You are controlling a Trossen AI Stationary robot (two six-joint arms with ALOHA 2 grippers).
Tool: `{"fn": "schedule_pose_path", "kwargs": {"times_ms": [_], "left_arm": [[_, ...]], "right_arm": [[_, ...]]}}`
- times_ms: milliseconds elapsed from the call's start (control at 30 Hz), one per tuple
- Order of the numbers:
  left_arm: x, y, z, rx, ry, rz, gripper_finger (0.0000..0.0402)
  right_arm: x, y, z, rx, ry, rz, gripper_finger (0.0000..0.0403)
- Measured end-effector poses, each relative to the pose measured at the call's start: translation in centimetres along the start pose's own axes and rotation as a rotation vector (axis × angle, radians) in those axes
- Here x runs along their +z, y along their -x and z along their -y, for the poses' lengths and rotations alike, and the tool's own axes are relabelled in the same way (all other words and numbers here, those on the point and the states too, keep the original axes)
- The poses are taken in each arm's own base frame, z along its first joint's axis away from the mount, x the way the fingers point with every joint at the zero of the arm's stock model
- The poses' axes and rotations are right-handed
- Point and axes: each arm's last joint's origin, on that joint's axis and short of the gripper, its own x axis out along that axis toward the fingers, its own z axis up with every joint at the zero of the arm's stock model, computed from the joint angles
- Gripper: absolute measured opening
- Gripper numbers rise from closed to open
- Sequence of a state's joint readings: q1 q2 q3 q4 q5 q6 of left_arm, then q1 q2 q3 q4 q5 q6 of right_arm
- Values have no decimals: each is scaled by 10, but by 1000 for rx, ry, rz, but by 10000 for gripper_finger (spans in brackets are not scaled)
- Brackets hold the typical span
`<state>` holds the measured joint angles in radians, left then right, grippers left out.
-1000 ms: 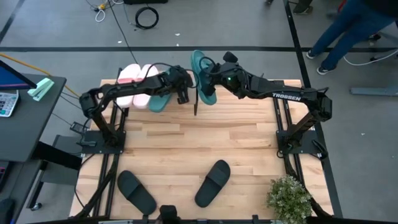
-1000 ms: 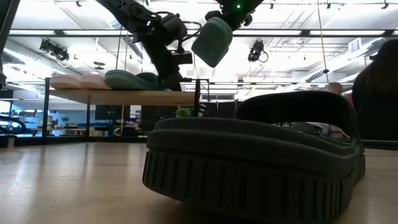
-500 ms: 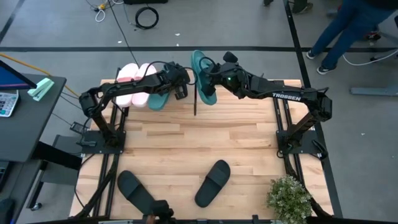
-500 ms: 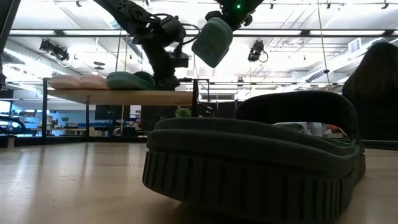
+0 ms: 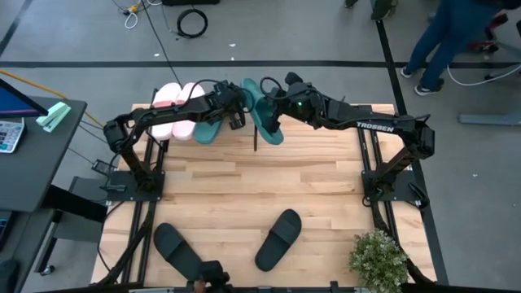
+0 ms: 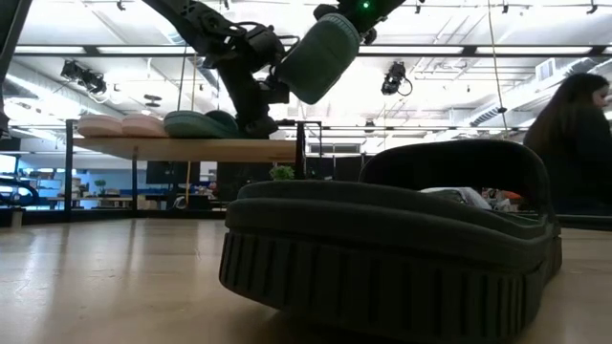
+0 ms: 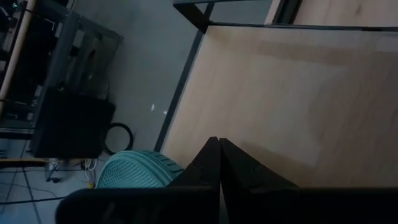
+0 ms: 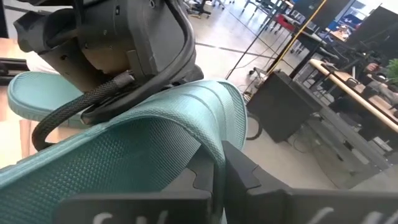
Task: Pick and place slides into the shelf
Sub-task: Put the green slide on the shelf
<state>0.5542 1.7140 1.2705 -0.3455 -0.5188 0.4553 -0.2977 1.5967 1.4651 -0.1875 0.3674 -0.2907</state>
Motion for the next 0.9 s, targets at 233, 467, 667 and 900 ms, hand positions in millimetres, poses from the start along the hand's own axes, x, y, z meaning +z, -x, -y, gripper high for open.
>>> {"fn": "schedule_pose_path", "kwargs": {"times_ms": [233, 467, 667, 900], "left_arm": [[-3, -8, -15, 28, 91, 13, 5], [-6, -11, -17, -32, 113, 32, 10], [-5, -11, -16, -76, 134, 52, 17], [-3, -10, -16, -71, 143, 73, 104]], "right_arm": [[0, 0, 0, 3, 0, -2, 12], [-1, 0, 0, 5, 3, -7, 11], [-1, 0, 0, 5, 5, -7, 13], [-1, 0, 0, 4, 9, -7, 15]]}}
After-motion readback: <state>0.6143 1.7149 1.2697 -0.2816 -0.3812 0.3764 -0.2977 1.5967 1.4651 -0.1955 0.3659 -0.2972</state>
